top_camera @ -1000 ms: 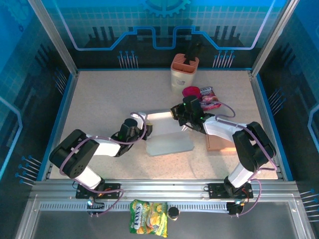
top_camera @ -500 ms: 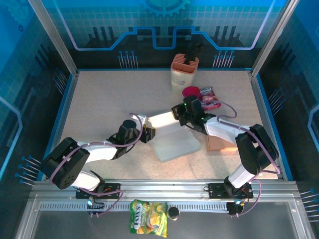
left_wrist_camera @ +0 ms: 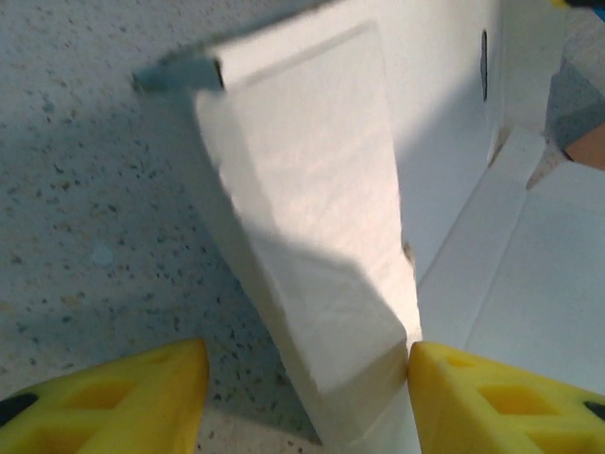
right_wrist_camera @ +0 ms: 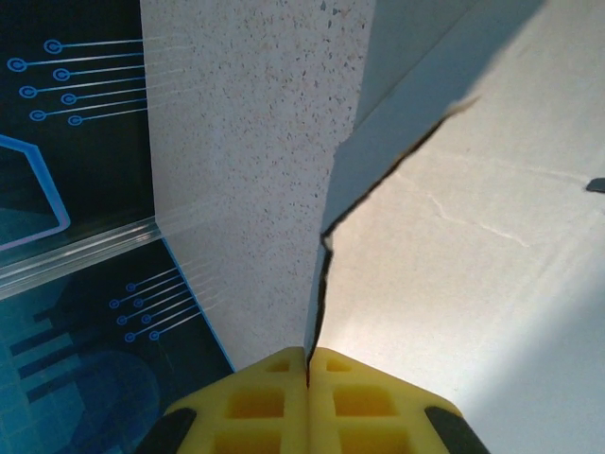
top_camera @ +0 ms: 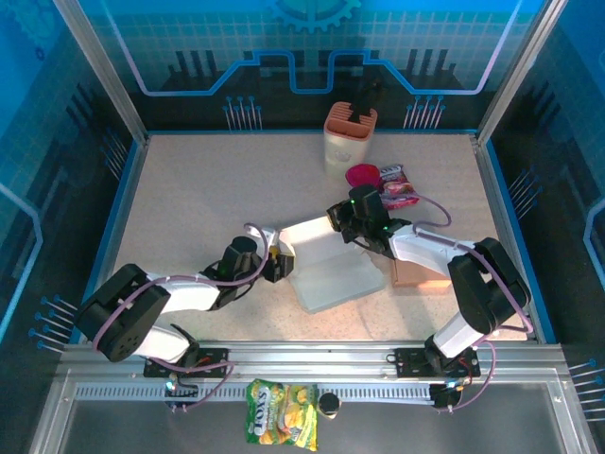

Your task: Fold the paper box

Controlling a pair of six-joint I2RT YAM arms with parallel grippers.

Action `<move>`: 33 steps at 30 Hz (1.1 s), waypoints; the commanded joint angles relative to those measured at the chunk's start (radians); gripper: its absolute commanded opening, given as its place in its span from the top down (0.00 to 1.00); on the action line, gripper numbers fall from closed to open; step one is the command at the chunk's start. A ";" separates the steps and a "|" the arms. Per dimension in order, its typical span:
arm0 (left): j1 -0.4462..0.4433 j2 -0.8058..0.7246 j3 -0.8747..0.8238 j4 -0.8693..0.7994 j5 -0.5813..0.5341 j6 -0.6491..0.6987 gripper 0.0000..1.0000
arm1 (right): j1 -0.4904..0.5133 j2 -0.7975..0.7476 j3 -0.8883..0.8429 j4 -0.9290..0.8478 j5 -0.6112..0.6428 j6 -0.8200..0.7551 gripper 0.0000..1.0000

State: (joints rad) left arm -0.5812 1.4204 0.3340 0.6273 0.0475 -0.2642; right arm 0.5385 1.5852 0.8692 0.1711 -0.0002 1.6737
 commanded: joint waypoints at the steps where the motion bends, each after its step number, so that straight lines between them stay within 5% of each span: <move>1: -0.012 -0.005 -0.018 0.049 0.043 -0.020 0.43 | 0.008 -0.027 -0.018 -0.017 0.023 -0.018 1.00; 21: -0.023 0.074 0.057 0.040 -0.034 -0.040 0.66 | 0.023 -0.037 -0.046 0.020 0.016 -0.007 1.00; 33: -0.114 0.058 0.156 -0.211 -0.331 -0.097 0.86 | 0.057 -0.060 -0.060 0.027 0.054 0.002 1.00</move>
State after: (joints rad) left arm -0.6720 1.4853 0.4435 0.5026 -0.1642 -0.3389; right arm 0.5571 1.5562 0.8303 0.2024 0.0563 1.6749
